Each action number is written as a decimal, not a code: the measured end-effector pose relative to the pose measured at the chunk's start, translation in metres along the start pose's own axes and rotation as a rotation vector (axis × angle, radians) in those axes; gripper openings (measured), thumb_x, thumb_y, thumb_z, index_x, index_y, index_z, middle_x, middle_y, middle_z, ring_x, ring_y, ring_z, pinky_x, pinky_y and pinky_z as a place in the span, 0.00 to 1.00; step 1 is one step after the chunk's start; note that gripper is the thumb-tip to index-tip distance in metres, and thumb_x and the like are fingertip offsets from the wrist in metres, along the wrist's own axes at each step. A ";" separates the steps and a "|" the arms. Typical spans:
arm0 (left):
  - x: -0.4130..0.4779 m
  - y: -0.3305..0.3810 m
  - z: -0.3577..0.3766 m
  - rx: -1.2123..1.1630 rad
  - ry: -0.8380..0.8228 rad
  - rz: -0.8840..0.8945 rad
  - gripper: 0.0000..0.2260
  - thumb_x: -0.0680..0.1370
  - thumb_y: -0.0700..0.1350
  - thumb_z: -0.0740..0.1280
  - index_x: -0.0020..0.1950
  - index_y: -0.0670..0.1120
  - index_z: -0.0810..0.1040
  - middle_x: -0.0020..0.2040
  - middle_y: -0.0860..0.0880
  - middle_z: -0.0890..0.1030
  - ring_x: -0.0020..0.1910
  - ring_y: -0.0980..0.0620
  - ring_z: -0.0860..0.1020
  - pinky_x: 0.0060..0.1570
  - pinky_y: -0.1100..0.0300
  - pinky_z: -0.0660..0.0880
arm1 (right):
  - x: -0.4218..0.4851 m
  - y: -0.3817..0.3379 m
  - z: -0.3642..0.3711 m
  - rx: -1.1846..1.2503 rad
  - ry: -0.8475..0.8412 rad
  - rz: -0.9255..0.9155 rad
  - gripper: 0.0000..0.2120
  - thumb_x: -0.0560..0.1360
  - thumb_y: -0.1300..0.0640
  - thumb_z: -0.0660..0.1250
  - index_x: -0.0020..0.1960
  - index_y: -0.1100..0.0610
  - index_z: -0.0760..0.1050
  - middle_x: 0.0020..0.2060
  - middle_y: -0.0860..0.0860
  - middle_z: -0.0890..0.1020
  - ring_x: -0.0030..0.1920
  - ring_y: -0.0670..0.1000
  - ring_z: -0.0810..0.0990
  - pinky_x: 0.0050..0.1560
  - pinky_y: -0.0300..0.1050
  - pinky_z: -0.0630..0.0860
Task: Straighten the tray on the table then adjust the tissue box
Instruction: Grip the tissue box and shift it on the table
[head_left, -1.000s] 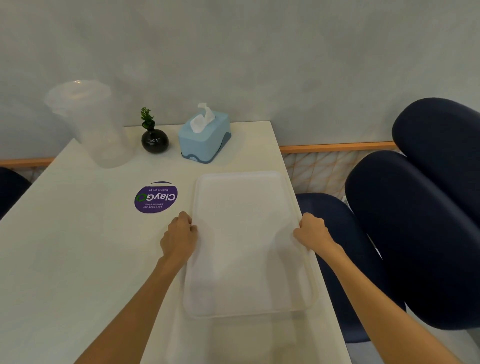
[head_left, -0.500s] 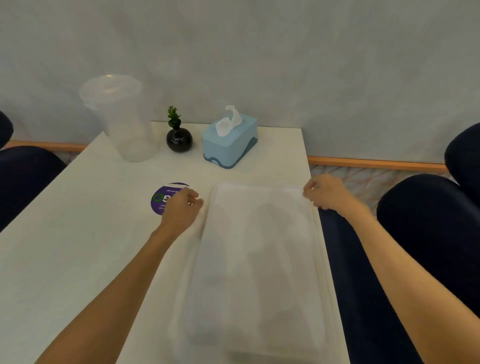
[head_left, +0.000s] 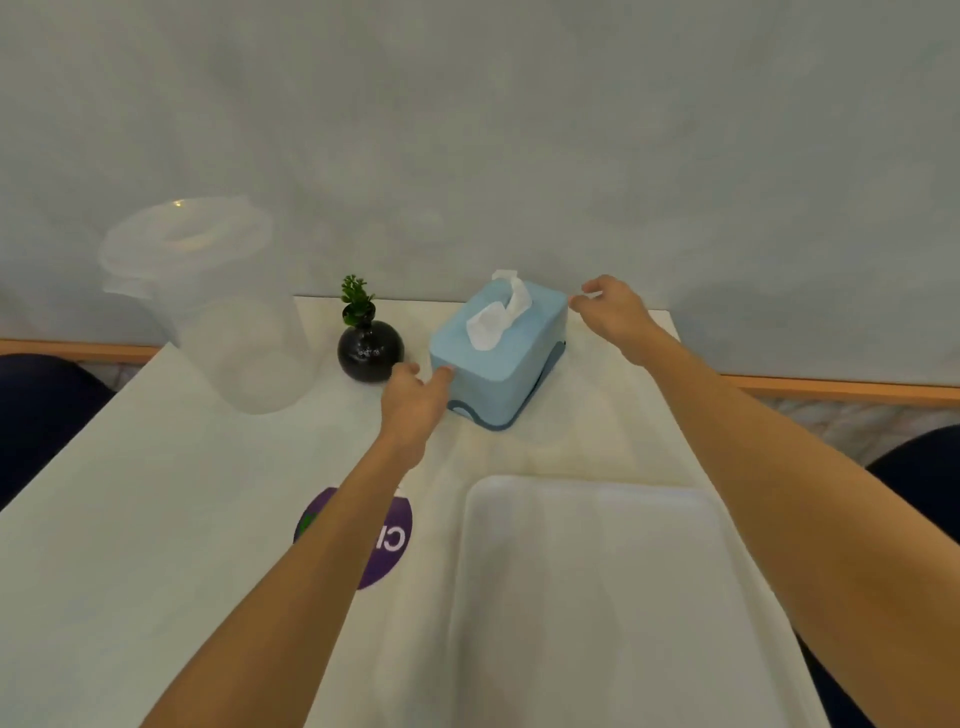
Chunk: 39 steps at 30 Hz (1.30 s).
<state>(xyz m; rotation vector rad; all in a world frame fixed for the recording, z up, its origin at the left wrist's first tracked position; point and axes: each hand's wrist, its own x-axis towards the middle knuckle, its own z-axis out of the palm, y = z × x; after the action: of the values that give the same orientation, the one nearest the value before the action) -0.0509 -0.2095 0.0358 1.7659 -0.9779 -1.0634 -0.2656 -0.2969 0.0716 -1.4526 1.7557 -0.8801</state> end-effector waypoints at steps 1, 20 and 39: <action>0.004 -0.004 0.002 -0.032 -0.009 -0.038 0.29 0.78 0.53 0.65 0.75 0.44 0.61 0.72 0.43 0.68 0.67 0.43 0.70 0.66 0.46 0.71 | 0.009 0.000 0.008 0.041 0.004 0.034 0.24 0.77 0.51 0.62 0.71 0.59 0.65 0.69 0.58 0.70 0.67 0.58 0.70 0.59 0.46 0.68; 0.036 -0.013 0.032 -0.064 -0.166 -0.056 0.25 0.77 0.58 0.61 0.70 0.45 0.68 0.64 0.45 0.76 0.60 0.45 0.75 0.62 0.48 0.75 | -0.011 0.048 0.025 0.316 0.025 0.213 0.24 0.74 0.46 0.63 0.66 0.53 0.61 0.54 0.53 0.71 0.49 0.51 0.72 0.56 0.53 0.75; 0.091 0.050 0.094 0.118 -0.407 0.041 0.23 0.77 0.58 0.59 0.65 0.45 0.71 0.60 0.44 0.79 0.58 0.44 0.78 0.64 0.46 0.74 | 0.002 0.065 -0.013 0.302 0.031 0.146 0.30 0.77 0.48 0.58 0.75 0.40 0.48 0.59 0.47 0.65 0.59 0.54 0.69 0.63 0.56 0.72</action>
<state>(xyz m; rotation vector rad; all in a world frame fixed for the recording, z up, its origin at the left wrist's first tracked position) -0.1164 -0.3328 0.0298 1.6452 -1.3411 -1.3960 -0.3111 -0.2884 0.0240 -1.1072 1.6444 -1.0423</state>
